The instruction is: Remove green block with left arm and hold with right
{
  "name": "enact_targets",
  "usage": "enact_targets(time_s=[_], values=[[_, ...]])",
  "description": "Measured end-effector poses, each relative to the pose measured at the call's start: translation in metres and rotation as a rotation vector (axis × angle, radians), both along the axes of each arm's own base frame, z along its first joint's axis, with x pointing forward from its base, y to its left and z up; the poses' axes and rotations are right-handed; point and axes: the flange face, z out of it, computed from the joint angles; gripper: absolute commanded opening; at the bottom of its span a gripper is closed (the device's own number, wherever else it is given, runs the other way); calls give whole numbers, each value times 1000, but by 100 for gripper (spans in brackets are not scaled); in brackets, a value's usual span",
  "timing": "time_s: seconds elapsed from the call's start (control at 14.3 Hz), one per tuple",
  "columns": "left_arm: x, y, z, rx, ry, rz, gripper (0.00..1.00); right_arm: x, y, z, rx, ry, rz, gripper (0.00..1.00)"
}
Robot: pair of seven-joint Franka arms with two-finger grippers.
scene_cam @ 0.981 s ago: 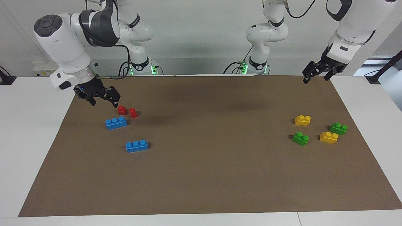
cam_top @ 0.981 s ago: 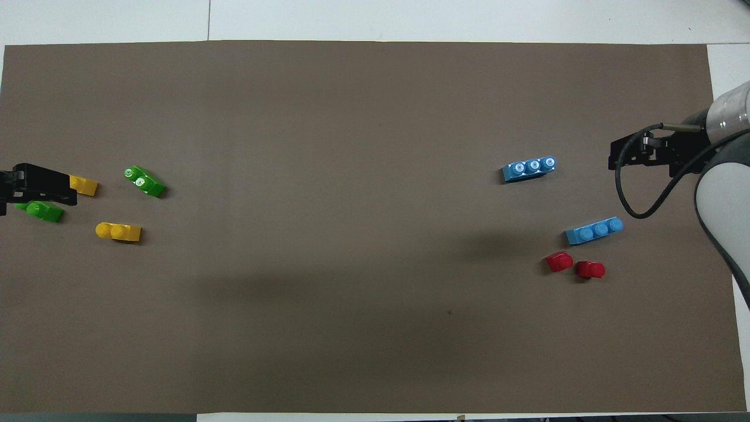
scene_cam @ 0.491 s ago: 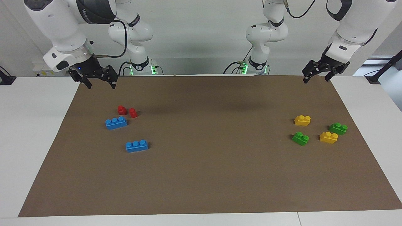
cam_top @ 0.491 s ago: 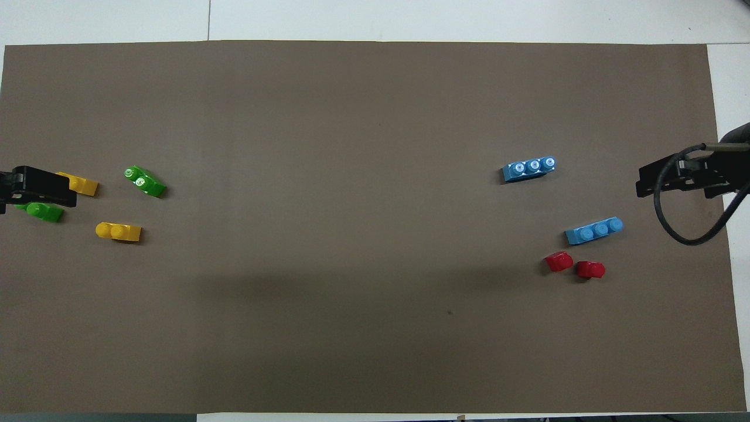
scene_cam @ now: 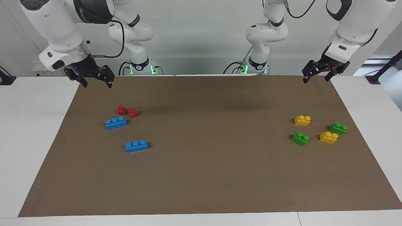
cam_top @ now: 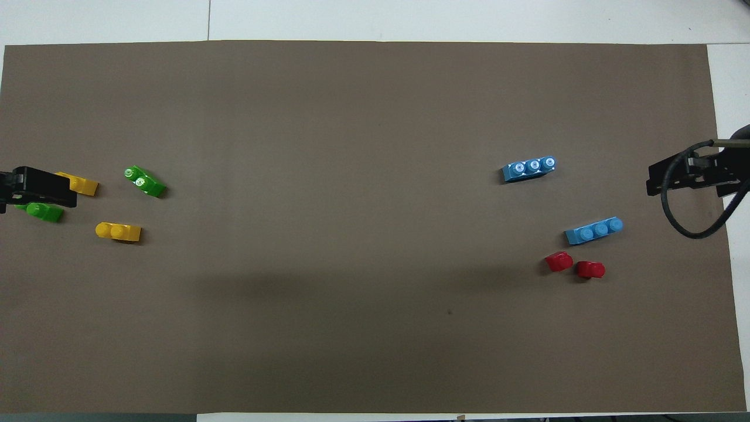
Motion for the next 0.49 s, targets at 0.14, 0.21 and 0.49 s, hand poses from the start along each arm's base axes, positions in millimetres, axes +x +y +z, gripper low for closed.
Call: enact_targets(time_s=[0.14,0.21,0.49], values=[[0,0,0,0,0,0,100,2,0,2,0,-6,-1,100],[0,0,0,0,0,-1,100,2,0,3,-1,-8,-1,100],[0,0,0,-1,0,-2,100,6,0,4,-1,-34,0,100]])
